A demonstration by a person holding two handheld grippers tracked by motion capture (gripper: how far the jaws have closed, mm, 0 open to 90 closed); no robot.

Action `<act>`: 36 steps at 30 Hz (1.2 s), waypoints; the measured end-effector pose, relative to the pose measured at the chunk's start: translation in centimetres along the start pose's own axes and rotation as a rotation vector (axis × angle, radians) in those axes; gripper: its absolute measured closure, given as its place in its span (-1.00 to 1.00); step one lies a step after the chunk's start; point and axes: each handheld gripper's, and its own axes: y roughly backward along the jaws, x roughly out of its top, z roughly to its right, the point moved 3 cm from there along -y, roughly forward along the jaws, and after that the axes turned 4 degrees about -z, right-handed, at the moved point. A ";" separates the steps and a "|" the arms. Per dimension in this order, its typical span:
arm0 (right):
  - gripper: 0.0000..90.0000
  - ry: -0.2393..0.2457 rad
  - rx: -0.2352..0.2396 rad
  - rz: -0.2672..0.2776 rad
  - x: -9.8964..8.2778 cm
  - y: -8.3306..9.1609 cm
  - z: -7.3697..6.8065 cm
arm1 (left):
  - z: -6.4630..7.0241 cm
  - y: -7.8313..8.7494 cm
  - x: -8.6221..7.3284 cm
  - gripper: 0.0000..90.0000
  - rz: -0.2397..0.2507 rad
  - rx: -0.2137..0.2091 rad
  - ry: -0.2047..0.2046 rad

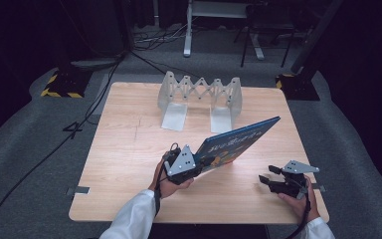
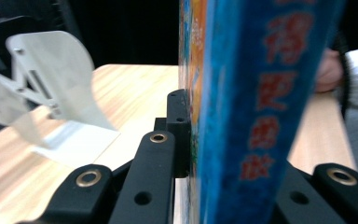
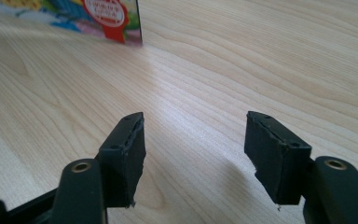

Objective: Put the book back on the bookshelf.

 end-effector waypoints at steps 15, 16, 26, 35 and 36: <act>-0.14 0.016 -0.003 -0.030 0.0 -0.3 -0.2 | -2.1 2.1 0.3 0.84 -0.071 0.133 -0.043; -0.14 0.017 -0.003 -0.031 0.0 -0.3 -0.2 | -2.2 2.2 0.3 0.85 -0.073 0.141 -0.035; -0.14 0.028 0.001 -0.055 -0.1 -0.5 -0.4 | -3.4 3.2 0.0 0.85 -0.100 0.222 -0.045; -0.14 0.039 0.003 -0.063 -0.1 -0.6 -0.5 | -4.4 3.7 0.1 0.84 -0.128 0.271 -0.047; -0.14 0.042 0.001 -0.065 -0.1 -0.6 -0.5 | -4.8 3.8 0.3 0.84 -0.139 0.287 -0.058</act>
